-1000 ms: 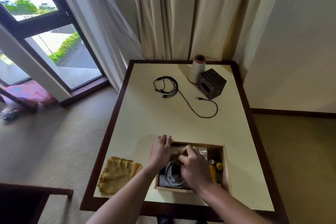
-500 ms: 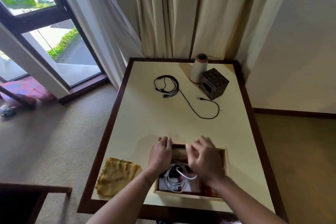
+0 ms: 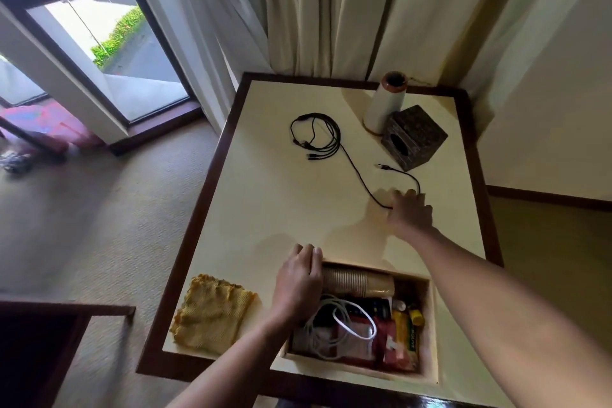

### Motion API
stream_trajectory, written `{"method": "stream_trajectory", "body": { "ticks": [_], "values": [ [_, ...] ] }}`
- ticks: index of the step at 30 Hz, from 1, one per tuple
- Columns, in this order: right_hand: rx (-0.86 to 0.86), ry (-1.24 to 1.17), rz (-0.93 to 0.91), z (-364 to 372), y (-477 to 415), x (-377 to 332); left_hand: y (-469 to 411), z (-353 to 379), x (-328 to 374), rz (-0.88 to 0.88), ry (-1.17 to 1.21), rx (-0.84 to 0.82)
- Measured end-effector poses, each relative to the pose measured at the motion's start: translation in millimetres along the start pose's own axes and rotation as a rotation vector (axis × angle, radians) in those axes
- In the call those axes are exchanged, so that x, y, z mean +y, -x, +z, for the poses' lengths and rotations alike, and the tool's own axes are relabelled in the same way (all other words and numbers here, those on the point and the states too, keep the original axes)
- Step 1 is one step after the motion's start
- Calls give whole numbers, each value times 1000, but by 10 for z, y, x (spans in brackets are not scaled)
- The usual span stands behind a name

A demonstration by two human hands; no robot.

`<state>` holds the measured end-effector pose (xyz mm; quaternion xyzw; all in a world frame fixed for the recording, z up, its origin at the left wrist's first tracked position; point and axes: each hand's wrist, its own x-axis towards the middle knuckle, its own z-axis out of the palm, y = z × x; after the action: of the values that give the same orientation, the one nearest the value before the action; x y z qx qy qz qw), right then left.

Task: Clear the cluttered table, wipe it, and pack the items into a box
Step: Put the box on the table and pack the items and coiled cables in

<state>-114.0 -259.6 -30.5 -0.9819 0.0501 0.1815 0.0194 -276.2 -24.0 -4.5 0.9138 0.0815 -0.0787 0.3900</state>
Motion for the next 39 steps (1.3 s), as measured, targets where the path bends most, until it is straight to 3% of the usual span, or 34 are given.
{"method": "stream_trajectory", "body": {
  "ticks": [3,5,7,10,12,15,17,19,22,25,27,31,36,39],
  "values": [
    [-20,172,-89,39,-18,-19,27,-41,52,31,-17,-13],
    [-51,140,-101,34,53,-42,23,-40,52,-20,37,-1],
    [-59,-24,-84,-21,196,-83,27,-38,58,-72,84,11],
    [-62,-455,-58,-174,494,-156,17,-47,72,-109,111,-5],
    [-8,-729,-63,-309,747,-193,1,-96,89,-153,156,-39],
    [88,-945,-85,-568,1127,-231,-26,-155,183,-179,94,-108],
    [142,-1055,-118,-774,1352,-267,5,-227,355,-85,20,-70],
    [176,-1193,-122,-1008,1555,-322,66,-306,603,125,2,-40],
    [172,-1455,-113,-1394,1813,-401,159,-340,991,377,-67,-167],
    [186,-1708,-199,-1765,1967,-416,167,-312,1153,435,-85,-142],
    [245,-1806,-230,-1989,2000,-338,191,-354,1190,448,60,-53],
    [333,-1571,-232,-2157,1915,-68,292,-698,1295,358,537,-68],
    [298,-996,-316,-1834,1911,22,562,-1509,1843,369,1156,-377],
    [288,-942,-424,-1578,2008,-210,540,-1872,2166,391,1413,-488]
  ]
}}
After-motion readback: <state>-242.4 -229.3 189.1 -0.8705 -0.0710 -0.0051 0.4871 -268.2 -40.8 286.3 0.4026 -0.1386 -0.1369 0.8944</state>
